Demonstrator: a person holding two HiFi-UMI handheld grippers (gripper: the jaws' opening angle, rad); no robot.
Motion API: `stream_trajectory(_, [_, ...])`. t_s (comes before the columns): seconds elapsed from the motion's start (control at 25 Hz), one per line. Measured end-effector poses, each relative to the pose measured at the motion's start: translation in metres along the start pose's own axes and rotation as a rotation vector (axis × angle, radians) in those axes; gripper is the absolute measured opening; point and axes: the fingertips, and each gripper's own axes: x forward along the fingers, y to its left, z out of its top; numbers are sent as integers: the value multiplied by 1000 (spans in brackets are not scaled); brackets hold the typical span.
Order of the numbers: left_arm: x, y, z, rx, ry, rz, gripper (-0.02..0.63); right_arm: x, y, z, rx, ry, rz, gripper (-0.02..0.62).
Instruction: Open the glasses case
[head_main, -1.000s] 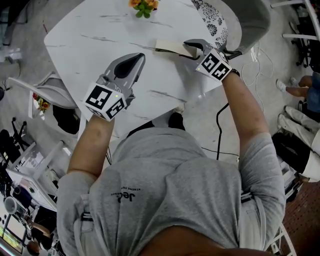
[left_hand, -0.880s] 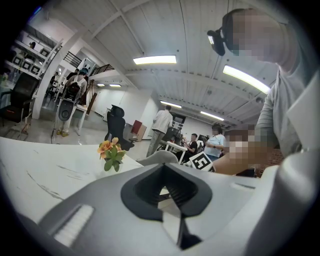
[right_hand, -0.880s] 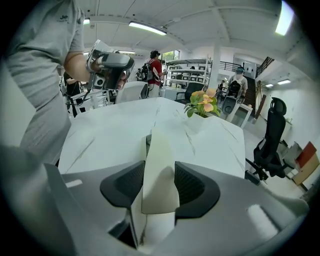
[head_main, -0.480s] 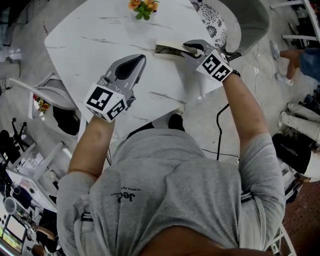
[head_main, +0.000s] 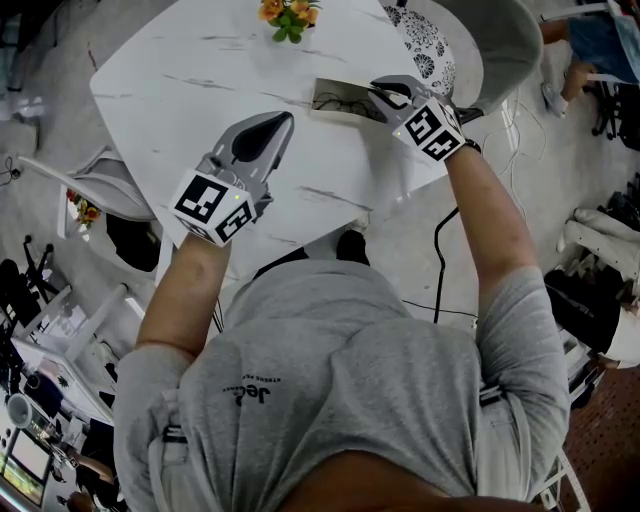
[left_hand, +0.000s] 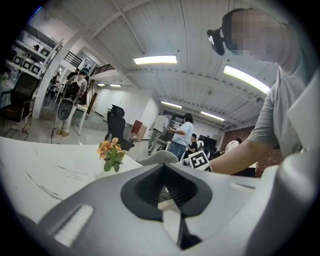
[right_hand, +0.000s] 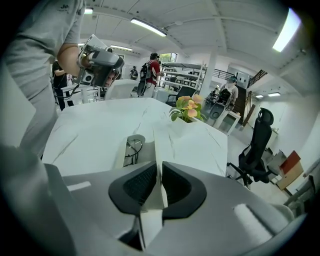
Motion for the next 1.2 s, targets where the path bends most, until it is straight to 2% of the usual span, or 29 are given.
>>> stream_trajectory(0.44, [-2,8,-1,-10,2,4,49,12,-19,-2,1,18,-36,32])
stream_trajectory(1.08, [0,10,-6,-12,7,8,49,15,-30,-4,29,20,-25,38])
stream_trajectory(1.2, [0,10,-5,-11,6,7,49,13,-32,-2,53,15,-34,62])
